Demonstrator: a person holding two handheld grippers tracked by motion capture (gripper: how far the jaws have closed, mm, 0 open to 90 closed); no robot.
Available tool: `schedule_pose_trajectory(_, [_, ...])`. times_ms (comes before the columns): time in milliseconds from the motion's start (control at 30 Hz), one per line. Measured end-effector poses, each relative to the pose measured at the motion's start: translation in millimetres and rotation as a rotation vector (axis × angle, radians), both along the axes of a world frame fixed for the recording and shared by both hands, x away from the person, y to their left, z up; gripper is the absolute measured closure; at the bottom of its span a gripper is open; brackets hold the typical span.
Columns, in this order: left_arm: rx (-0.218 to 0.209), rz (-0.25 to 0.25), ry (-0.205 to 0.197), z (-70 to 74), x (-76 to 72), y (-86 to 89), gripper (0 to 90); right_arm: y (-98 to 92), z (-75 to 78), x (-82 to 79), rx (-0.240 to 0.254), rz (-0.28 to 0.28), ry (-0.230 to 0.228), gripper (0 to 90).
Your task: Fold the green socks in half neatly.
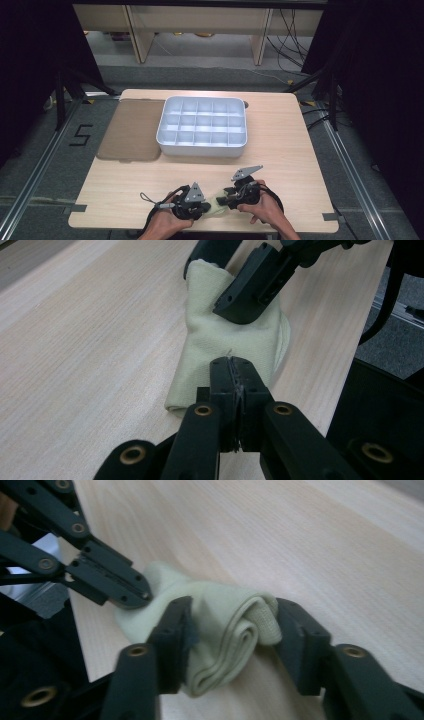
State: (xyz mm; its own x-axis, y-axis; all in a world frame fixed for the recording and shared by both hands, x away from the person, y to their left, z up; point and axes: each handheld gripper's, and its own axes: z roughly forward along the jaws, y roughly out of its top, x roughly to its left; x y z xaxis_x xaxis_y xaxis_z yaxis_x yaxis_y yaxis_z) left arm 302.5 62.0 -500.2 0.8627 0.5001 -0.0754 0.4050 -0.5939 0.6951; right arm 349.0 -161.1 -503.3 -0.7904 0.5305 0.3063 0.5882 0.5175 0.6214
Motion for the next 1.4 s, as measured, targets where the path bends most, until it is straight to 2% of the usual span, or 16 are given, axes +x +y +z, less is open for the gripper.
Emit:
schedule_pose_trajectory(67, [-0.012, 0.009, 0.022, -0.2, -0.8, -0.4, 87.4, 0.3, -0.3, -0.5, 0.008, 0.002, 0.005, 56.7])
schedule_pose_trajectory(233, [-0.028, 0.012, 0.026, -0.8, -0.8, -0.4, 86.2, -0.9, 0.6, -1.6, 0.026, 0.000, 0.024, 68.9])
schedule_pose_trajectory(367, [-0.039, -0.003, 0.028, 0.0, -0.3, 1.3, 81.6, -1.3, 1.7, -2.4, 0.028, -0.012, 0.027, 71.5])
schedule_pose_trajectory(433, [-0.070, 0.009, 0.028, 0.4, -1.8, 1.9, 73.4, -1.1, 2.8, -2.8, 0.031, -0.012, 0.024, 72.3])
schedule_pose_trajectory(533, [-0.074, 0.020, 0.018, 2.7, -5.7, 4.7, 63.5, 1.1, 5.7, -5.6, 0.015, -0.027, 0.026, 73.0])
schedule_pose_trajectory(567, [-0.052, 0.005, 0.002, 4.7, -5.3, 8.3, 58.9, 1.0, 6.1, -5.1, 0.011, -0.023, 0.011, 73.2])
schedule_pose_trajectory(667, [-0.073, 0.033, 0.008, 4.9, -6.4, 13.1, 49.8, 1.5, 7.9, -6.1, 0.005, -0.022, -0.001, 73.5])
schedule_pose_trajectory(733, [-0.075, 0.088, 0.014, 6.0, -4.6, 24.5, 43.0, 2.0, 10.6, -6.7, 0.008, -0.001, -0.031, 73.8])
schedule_pose_trajectory(833, [-0.089, 0.103, 0.015, 7.9, -3.3, 33.6, 38.0, 2.5, 14.1, -9.1, 0.006, -0.016, -0.024, 73.8])
schedule_pose_trajectory(933, [-0.112, 0.136, 0.015, 9.6, -4.7, 45.6, 36.4, 2.1, 21.9, -11.9, 0.024, -0.028, -0.020, 74.2])
schedule_pose_trajectory(1000, [-0.119, 0.162, 0.018, 9.8, -6.5, 56.4, 35.8, -0.3, 25.7, -10.8, 0.030, -0.019, -0.067, 74.3])
schedule_pose_trajectory(1100, [-0.112, 0.176, 0.020, 9.0, -7.5, 62.8, 35.5, -0.9, 31.2, -12.9, 0.041, -0.032, -0.054, 74.3])
schedule_pose_trajectory(1167, [-0.124, 0.191, 0.031, 7.4, -8.2, 67.6, 35.0, -3.5, 35.4, -11.1, 0.041, -0.022, -0.100, 74.4])
schedule_pose_trajectory(1200, [-0.129, 0.199, 0.031, 7.2, -8.6, 68.9, 34.7, -3.6, 36.9, -12.3, 0.041, -0.037, -0.083, 74.4])
schedule_pose_trajectory(1267, [-0.105, 0.191, 0.022, 7.6, -8.3, 73.8, 33.7, -5.6, 37.7, -9.8, 0.030, -0.025, -0.116, 74.4])
schedule_pose_trajectory(1400, [-0.102, 0.200, 0.018, 6.0, -8.8, 76.9, 32.8, -6.3, 40.8, -8.6, 0.027, -0.039, -0.110, 74.4])
